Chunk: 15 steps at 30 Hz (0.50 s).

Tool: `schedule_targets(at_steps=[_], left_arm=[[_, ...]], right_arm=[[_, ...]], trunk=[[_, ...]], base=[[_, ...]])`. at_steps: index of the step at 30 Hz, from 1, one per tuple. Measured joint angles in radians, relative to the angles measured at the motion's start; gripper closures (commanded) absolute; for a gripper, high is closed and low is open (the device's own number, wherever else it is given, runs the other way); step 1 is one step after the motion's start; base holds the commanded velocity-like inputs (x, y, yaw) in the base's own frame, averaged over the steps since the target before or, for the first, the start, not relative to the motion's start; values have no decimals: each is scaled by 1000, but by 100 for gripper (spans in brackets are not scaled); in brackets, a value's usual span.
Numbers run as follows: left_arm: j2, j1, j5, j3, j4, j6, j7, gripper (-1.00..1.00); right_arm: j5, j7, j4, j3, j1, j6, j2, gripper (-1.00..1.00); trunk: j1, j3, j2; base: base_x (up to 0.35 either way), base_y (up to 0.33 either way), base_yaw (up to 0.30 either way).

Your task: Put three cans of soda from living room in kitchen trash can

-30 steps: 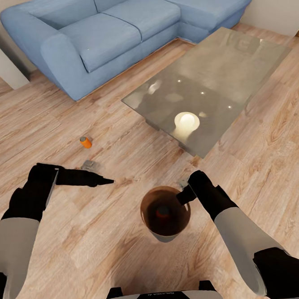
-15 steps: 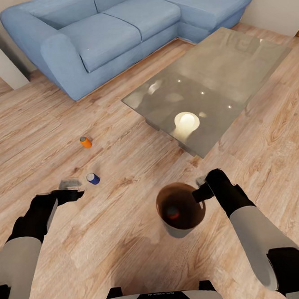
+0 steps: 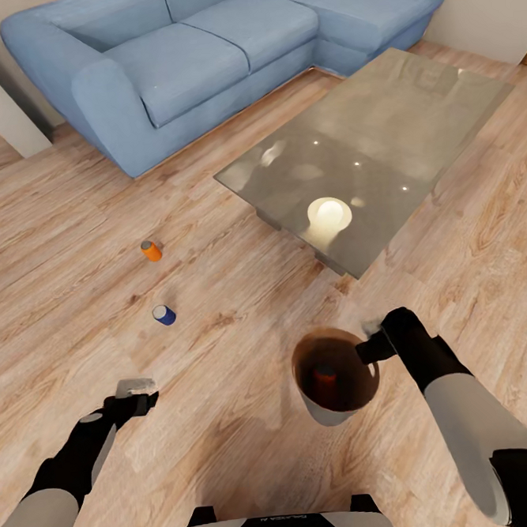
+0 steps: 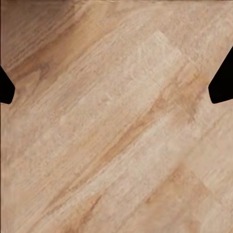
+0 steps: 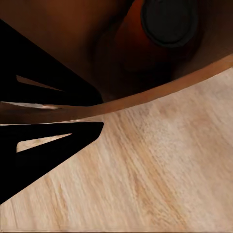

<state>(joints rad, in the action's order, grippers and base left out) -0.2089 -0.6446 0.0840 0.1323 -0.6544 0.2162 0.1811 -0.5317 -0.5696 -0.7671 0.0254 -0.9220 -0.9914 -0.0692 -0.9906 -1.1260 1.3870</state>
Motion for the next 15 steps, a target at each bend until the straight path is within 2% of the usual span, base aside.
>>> schedule_targets(at_steps=[4,7,8,12,14,15], left_arm=[[1,14,-2,0,5,-5,29,-100],[19,31,-2,0,5,-11,39,-100],[26,47,-2,0,2,-25,42,-100],[33,73,-2,0,-2,-63,46,-100],[35,80,-2,0,-3,-72,47,-100],[36,83,-3,0,-5,-72,59,-100]], right_arm=[[-2,0,0,1,34,71,-7,100],[5,-2,-9,12,62,179,-13,100],[4,-2,-22,17,76,223,-14,100],[7,-14,-59,28,110,292,-15,100],[12,-25,-73,55,119,308,-15,100],[13,-34,-78,88,124,309,-14,100]], trunk=[[0,0,0],[0,0,0],[0,0,0],[0,0,0],[0,0,0],[0,0,0]], base=[[0,0,0],[0,0,0],[0,0,0],[0,0,0],[88,0,0],[187,5,0]])
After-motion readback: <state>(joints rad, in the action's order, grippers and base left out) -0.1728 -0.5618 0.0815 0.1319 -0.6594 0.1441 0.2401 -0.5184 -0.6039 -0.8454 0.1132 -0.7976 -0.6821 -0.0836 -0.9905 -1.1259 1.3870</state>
